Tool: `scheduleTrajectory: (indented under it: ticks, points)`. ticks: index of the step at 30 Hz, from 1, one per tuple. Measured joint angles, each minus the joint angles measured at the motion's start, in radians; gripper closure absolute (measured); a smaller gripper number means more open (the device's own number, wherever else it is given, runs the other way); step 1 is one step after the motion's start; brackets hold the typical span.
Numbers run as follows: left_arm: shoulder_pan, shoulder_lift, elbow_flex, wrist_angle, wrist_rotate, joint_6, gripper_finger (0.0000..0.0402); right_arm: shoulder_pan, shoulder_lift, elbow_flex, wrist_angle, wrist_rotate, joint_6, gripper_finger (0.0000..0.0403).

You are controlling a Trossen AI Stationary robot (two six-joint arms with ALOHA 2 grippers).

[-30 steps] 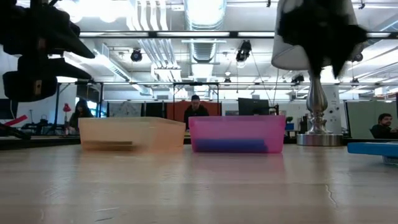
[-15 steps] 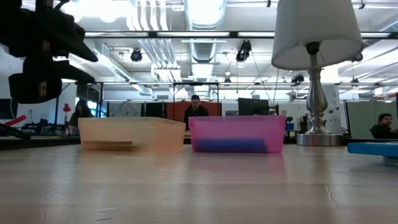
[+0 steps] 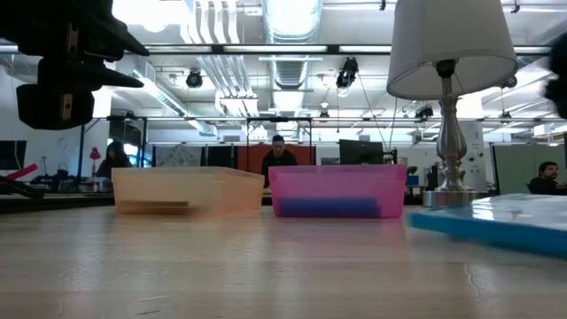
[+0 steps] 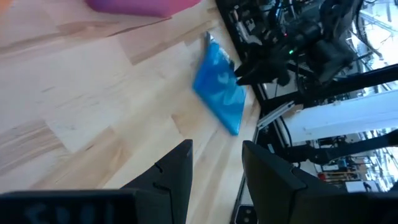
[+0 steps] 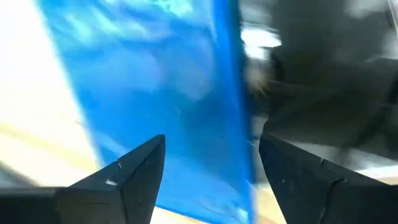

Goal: Pick & place jewel cases by type
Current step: Put the blue CD case into the pink bin

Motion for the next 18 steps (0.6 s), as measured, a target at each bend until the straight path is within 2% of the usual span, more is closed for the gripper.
scheduleTrajectory:
  ticks: [2,4,8,10,14,16,18]
  points:
    - [0.0,0.013,0.007,0.001,-0.001,0.0,0.028,-0.044,0.004,0.012,0.076,0.11,-0.032,0.0152]
    - [0.0,0.029,0.008,-0.001,-0.001,-0.003,0.028,-0.105,0.026,0.029,0.179,0.168,-0.135,0.0154]
    - [0.0,0.082,0.01,-0.002,0.006,-0.079,0.028,-0.235,0.083,0.096,0.345,0.147,-0.422,0.0159]
    - [0.0,0.121,0.015,0.003,0.034,-0.128,0.028,-0.264,0.101,0.147,0.269,0.141,-0.468,0.0162]
    - [-0.013,0.244,0.069,0.018,0.106,-0.178,0.028,-0.242,0.129,0.24,-0.096,0.066,-0.374,0.0166]
    - [-0.018,0.32,0.113,0.02,0.141,-0.177,0.028,-0.228,0.141,0.255,-0.104,-0.008,-0.382,0.0165]
    - [-0.019,0.407,0.165,0.019,0.189,-0.171,0.028,-0.222,0.156,0.263,-0.001,-0.056,-0.411,0.0165]
